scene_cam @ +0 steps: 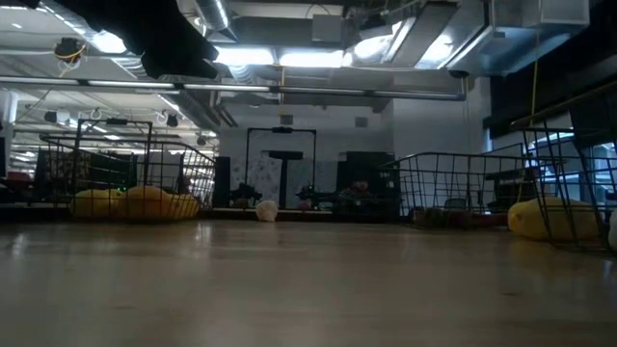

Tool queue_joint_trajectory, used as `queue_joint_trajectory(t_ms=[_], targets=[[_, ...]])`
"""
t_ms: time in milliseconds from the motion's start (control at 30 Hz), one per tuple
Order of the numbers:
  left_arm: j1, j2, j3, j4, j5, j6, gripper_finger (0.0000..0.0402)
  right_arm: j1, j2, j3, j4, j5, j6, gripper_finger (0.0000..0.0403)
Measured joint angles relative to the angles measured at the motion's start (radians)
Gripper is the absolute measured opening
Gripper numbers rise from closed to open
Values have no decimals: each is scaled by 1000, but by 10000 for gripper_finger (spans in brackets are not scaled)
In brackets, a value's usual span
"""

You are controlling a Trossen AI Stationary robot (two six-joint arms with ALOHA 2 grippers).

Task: Sort produce into baskets
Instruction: Put the white garlic into the bottom wire basket

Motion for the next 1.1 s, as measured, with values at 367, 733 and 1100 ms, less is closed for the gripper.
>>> queue_joint_trajectory(t_ms=[367, 733, 1100], targets=[[0, 0, 0, 1, 0, -91, 237, 0, 0, -183, 151, -66, 115, 154], [0, 0, 0, 1, 0, -103, 237, 0, -1, -261, 215, -68, 146, 163], [0, 0, 0, 1, 0, -103, 237, 0, -2, -249, 230, -74, 141, 239]])
